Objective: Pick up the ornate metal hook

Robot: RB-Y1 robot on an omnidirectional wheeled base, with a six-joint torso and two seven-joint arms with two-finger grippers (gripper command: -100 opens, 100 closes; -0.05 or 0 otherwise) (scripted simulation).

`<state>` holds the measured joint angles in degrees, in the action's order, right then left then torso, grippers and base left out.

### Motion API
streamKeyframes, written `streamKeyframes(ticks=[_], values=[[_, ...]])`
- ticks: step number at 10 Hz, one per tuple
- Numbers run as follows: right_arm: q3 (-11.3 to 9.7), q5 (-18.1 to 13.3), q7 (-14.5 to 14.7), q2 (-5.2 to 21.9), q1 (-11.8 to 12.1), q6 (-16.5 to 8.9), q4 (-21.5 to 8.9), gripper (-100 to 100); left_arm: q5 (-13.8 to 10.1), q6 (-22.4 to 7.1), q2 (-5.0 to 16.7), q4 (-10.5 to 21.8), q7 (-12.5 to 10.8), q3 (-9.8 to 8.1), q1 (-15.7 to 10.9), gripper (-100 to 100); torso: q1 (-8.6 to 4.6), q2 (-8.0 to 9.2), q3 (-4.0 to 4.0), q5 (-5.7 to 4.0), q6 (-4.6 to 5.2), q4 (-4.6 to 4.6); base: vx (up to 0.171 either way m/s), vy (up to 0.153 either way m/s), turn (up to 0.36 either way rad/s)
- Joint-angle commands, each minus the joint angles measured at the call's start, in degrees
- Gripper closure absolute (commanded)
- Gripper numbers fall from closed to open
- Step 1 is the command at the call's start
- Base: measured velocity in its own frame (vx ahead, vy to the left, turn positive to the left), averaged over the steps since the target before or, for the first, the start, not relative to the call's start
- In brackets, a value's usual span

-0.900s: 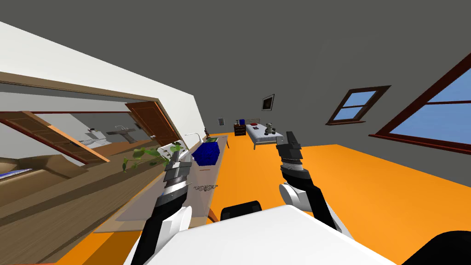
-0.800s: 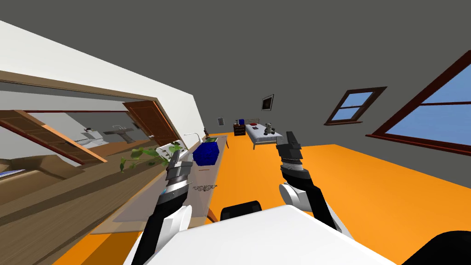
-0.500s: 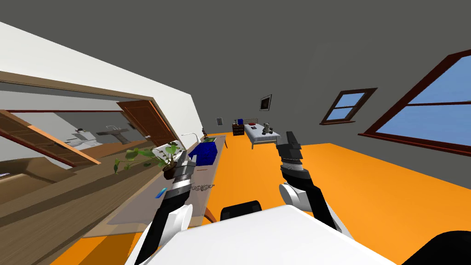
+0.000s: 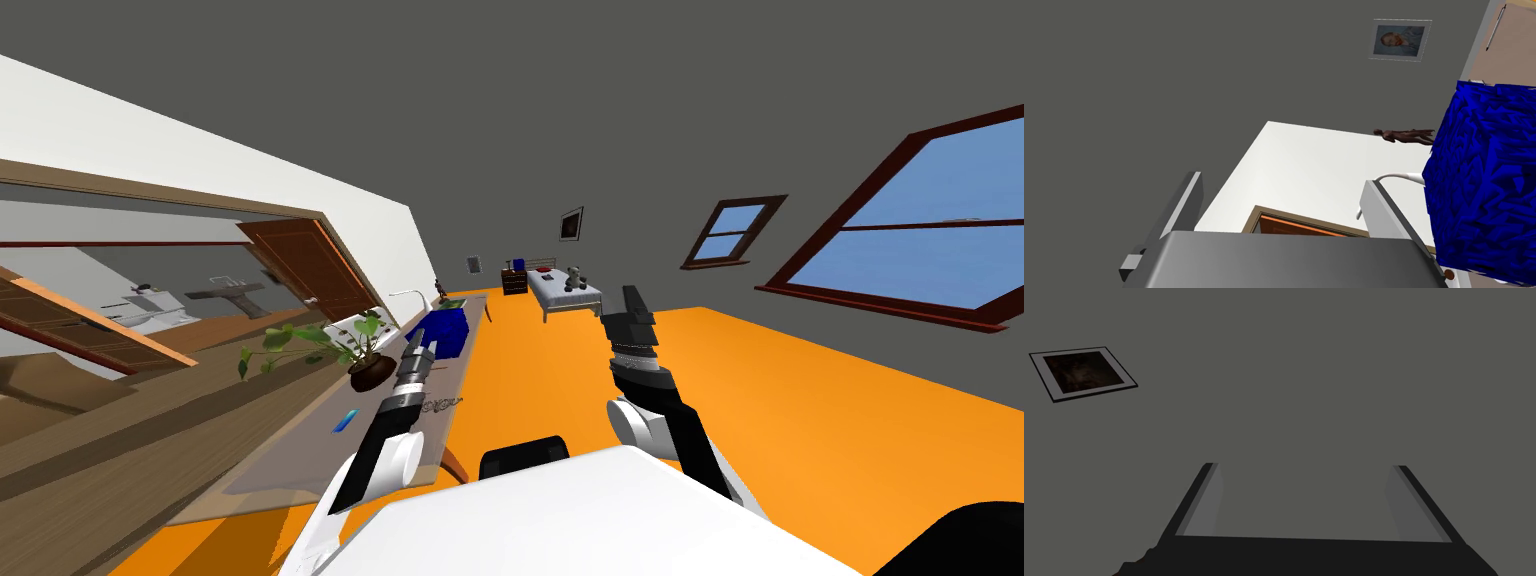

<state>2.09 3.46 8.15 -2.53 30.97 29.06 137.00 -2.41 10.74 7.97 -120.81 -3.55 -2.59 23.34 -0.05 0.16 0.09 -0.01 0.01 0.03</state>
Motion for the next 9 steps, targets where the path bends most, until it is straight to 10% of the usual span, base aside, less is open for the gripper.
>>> streamKeyframes(ticks=[1, 9], values=[[0.0, 0.0, 0.0, 0.0, 0.0, 0.0, 0.0, 0, 0.08, -2.86, 0.57, 2.86, 0.03, 0.27, -2.0, -100, 0.0, 0.0, 0.0, 0.0, 0.0, 0.0, -0.055, -0.024, -0.073], [0.0, 0.0, 0.0, 0.0, 0.0, 0.0, 0.0, 0, -0.26, -12.31, 2.14, 15.05, -0.22, 0.36, -8.53, -100, 0.07, -0.02, -0.01, 0.01, -0.02, 0.0, -0.044, -0.005, -0.04]])
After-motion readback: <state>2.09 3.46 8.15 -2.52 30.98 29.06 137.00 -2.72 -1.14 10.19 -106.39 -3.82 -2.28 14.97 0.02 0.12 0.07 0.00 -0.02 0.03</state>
